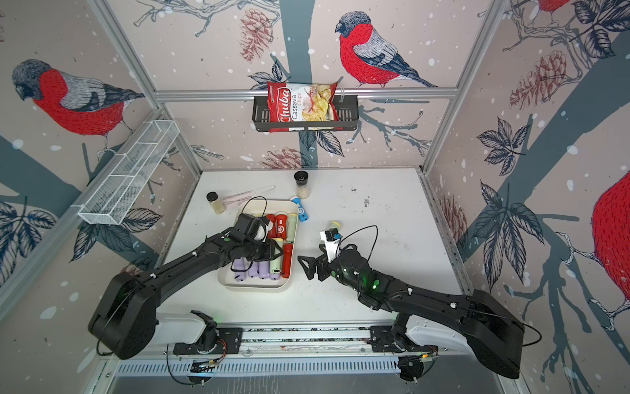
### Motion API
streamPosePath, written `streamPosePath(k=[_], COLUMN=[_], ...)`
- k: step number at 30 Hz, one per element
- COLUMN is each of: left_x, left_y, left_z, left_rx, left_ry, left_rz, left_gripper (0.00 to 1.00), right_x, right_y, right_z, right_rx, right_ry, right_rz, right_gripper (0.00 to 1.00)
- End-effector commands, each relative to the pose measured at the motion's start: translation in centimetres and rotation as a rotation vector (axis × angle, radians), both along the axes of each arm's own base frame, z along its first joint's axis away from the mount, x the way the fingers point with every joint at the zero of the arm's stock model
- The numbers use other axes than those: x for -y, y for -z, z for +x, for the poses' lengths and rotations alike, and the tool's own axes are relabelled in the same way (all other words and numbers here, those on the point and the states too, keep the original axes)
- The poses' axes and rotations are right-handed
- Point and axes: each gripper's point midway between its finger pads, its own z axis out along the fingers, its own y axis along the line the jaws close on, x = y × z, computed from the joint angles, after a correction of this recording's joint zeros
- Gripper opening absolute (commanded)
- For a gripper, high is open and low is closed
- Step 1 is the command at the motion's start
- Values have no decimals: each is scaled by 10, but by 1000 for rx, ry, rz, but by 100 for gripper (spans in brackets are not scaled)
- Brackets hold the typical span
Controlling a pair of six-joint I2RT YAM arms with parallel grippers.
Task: Put the flashlights into the storage boxes
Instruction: Place the flashlight at the storage box.
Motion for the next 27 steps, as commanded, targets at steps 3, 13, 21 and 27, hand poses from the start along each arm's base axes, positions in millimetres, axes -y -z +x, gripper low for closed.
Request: streamPosePath(k=[3,13,21,27], left_x=[5,7,7,6], left_y=[-2,8,8,7], left_z=[0,-8,-7,-8], left_rx=[0,-30,-28,-25], left_ry=[-2,-14,-16,-20], left_rz=[-39,-45,-42,-37], left_gripper=[30,31,34,38], right_x=[1,0,1,1], right_y=[-5,-5,-5,-5], right_z=[3,3,2,3], right_rx=[14,13,13,12], right_ry=[14,13,14,14], right_rz=[9,8,7,7], right_gripper=[99,99,99,99])
